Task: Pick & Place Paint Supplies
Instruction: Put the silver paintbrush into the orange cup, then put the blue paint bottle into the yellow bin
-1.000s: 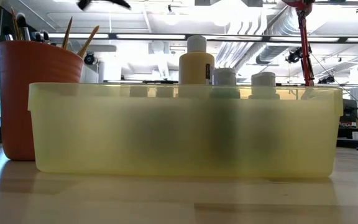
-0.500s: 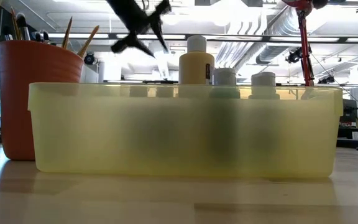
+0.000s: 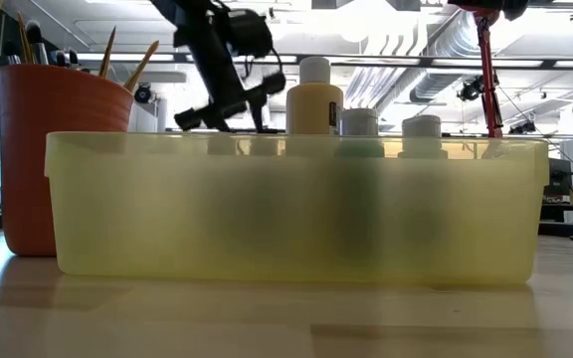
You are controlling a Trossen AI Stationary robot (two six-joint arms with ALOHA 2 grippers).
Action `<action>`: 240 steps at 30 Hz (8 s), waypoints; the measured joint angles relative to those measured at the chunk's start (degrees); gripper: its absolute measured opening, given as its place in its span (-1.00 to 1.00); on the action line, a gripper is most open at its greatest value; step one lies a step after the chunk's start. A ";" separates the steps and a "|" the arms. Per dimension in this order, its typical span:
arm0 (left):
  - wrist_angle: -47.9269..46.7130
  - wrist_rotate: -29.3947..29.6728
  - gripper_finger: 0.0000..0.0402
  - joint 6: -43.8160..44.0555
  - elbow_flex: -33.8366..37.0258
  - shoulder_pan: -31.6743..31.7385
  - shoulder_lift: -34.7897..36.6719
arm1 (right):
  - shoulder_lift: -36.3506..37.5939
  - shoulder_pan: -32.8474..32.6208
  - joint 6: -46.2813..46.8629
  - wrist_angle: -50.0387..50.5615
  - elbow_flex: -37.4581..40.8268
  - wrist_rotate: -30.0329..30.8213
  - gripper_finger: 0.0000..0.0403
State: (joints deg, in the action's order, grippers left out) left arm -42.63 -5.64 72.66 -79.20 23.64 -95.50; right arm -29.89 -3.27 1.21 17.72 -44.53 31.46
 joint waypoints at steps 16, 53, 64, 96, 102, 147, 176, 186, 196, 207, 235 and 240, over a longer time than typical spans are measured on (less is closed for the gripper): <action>-3.26 1.25 -0.17 7.01 0.04 -0.17 -11.42 | 0.00 0.00 0.48 3.30 -0.01 -0.07 -0.14; 1.55 11.59 -0.17 19.38 0.07 -2.69 -17.90 | 0.00 0.02 0.02 5.11 0.00 -0.05 -0.14; 1.11 10.74 -0.17 22.54 -0.09 -3.89 -19.45 | -0.02 0.00 0.02 5.33 0.00 -0.04 -0.14; 0.11 10.38 -0.75 13.99 0.15 -3.85 -18.56 | -0.02 0.02 -0.02 5.85 0.00 -0.04 -0.14; -0.02 12.23 -0.75 14.64 0.15 -4.20 -18.54 | -0.02 0.01 -0.01 5.85 0.00 -0.04 -0.14; 11.67 15.33 -1.00 -22.56 0.07 -0.90 -3.65 | -0.02 0.01 0.48 6.05 0.00 -0.04 -0.14; 3.04 12.58 -1.00 -61.07 0.26 -21.70 32.97 | -0.55 0.00 12.82 3.63 -0.01 15.86 -0.14; 14.05 19.37 -1.00 -55.87 15.86 -38.00 38.88 | -3.00 0.02 15.72 1.75 -0.02 16.35 -0.14; 28.73 28.70 -1.00 -56.60 29.00 -51.30 38.27 | -4.70 0.02 17.03 0.85 -0.02 11.68 -0.14; 32.79 37.55 -1.00 -58.03 36.23 -55.21 37.16 | -4.74 0.01 18.16 0.86 -0.02 9.49 -0.14; 35.60 38.53 -0.60 -55.87 40.04 -55.17 37.26 | -4.74 0.00 18.03 2.85 -0.02 5.57 -0.14; 36.08 38.77 -0.35 -56.36 40.04 -55.17 37.95 | -4.72 0.00 18.03 2.77 -0.02 5.57 -0.14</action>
State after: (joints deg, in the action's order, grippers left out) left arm -6.55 33.13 16.31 -39.16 -31.53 -57.55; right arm -34.61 -3.27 19.25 20.49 -44.56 37.04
